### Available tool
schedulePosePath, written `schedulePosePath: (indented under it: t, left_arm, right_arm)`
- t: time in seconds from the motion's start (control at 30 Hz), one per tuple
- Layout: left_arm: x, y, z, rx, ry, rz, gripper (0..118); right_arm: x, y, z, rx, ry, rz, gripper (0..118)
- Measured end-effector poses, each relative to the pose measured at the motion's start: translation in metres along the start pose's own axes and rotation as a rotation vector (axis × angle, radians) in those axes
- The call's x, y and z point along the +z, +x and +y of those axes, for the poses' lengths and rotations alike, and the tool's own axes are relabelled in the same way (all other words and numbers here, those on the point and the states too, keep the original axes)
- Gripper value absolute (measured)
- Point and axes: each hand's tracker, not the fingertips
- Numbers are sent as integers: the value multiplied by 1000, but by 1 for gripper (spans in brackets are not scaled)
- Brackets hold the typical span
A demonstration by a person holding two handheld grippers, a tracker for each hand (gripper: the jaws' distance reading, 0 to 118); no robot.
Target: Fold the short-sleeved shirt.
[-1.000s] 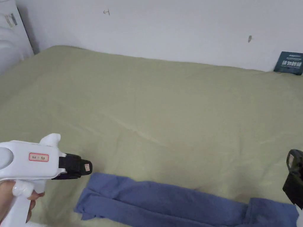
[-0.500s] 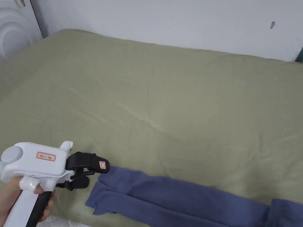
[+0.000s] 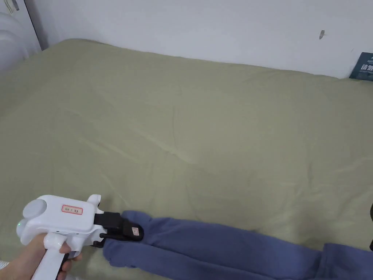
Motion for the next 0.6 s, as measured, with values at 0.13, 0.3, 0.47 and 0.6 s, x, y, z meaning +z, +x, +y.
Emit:
schedulePosePath:
  t: [0.13, 0.3, 0.47, 0.6]
  left_arm:
    - [20, 15, -3, -69, 32, 14, 7]
    - [60, 36, -2, -63, 144, 26, 7]
    - [119, 57, -10, -108, 251, 133, 7]
    - [130, 84, -24, -158, 274, 198, 7]
  right_arm:
    - [8, 6, 2, -8, 13, 10, 0]
    - [16, 16, 6, -22, 35, 12, 0]
    - [22, 27, 10, -33, 63, 8, 0]
    - [22, 36, 9, -49, 76, 15, 0]
